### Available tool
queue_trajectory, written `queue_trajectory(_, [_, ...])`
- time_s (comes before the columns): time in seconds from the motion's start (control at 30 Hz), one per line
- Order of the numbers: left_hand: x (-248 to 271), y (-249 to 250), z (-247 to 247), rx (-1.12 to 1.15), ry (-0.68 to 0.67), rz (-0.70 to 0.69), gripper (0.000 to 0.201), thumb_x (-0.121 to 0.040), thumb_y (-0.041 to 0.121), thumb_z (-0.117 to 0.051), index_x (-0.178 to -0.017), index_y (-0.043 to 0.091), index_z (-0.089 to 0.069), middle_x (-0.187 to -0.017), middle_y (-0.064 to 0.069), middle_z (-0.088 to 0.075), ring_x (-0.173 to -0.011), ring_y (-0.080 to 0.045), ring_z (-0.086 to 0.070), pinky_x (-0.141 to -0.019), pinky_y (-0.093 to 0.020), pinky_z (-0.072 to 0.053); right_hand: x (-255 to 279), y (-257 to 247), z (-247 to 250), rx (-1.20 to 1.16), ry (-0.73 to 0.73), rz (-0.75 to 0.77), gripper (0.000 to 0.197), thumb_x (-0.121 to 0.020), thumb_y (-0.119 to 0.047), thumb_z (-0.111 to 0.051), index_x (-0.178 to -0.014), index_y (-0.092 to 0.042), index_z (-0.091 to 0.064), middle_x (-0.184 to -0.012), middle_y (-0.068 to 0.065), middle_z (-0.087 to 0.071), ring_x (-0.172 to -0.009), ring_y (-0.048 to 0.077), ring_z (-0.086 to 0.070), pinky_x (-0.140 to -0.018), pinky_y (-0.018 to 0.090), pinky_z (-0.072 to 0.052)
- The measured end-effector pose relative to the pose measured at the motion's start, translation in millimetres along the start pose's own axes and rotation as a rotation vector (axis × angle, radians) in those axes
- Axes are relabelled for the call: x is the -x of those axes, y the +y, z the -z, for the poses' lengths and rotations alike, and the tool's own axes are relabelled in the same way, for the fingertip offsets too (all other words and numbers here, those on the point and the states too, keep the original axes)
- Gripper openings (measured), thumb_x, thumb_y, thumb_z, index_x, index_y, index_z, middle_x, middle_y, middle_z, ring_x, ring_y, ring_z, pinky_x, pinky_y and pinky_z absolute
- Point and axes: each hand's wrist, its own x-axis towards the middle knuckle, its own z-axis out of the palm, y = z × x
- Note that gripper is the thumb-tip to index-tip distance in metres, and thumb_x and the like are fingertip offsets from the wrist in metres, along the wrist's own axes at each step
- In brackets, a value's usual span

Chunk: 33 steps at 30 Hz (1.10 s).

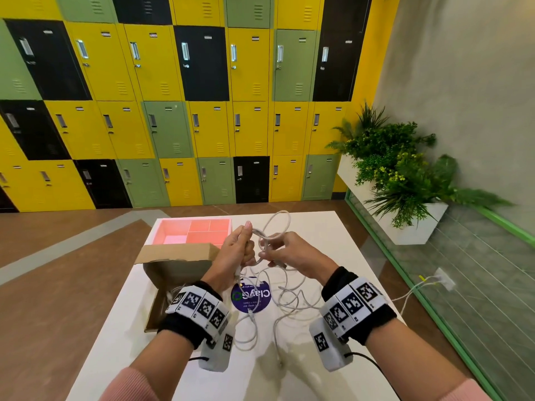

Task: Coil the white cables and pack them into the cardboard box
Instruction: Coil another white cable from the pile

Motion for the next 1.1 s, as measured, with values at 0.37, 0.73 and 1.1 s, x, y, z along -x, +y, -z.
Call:
queue_trajectory(0.37, [-13, -9, 35, -0.105, 0.358, -0.074, 0.028, -0.102, 0.033, -0.039, -0.082, 0.016, -0.049, -0.042, 0.011, -0.029, -0.034, -0.002, -0.027, -0.038, -0.018, -0.028, 24, -25, 24, 0.298, -0.444, 0.118, 0.027, -0.089, -0.008, -0.063, -0.116, -0.003, -0.065, -0.075, 0.006, -0.055, -0.059, 0.006, -0.046, -0.054, 0.015, -0.038])
queue_trajectory(0.73, [-9, -22, 48, -0.170, 0.391, -0.091, 0.031, -0.100, 0.037, -0.040, -0.086, 0.013, -0.053, -0.051, 0.003, -0.031, -0.039, -0.006, -0.030, -0.036, -0.016, -0.029, 33, -38, 55, 0.041, -0.352, 0.371, 0.008, -0.091, -0.011, -0.055, -0.093, -0.012, -0.062, -0.086, -0.008, -0.055, -0.078, 0.004, -0.050, -0.074, 0.020, -0.042])
queue_trajectory(1.1, [6, -13, 32, -0.316, 0.065, -0.196, 0.033, -0.082, 0.031, -0.071, -0.090, 0.005, -0.051, -0.071, 0.000, -0.059, -0.061, -0.009, -0.059, -0.052, -0.022, -0.047, 16, -24, 75, -0.371, 0.011, 0.372, 0.014, -0.095, -0.004, -0.048, -0.098, -0.009, -0.061, -0.075, -0.006, -0.055, -0.070, 0.004, -0.048, -0.068, 0.019, -0.039])
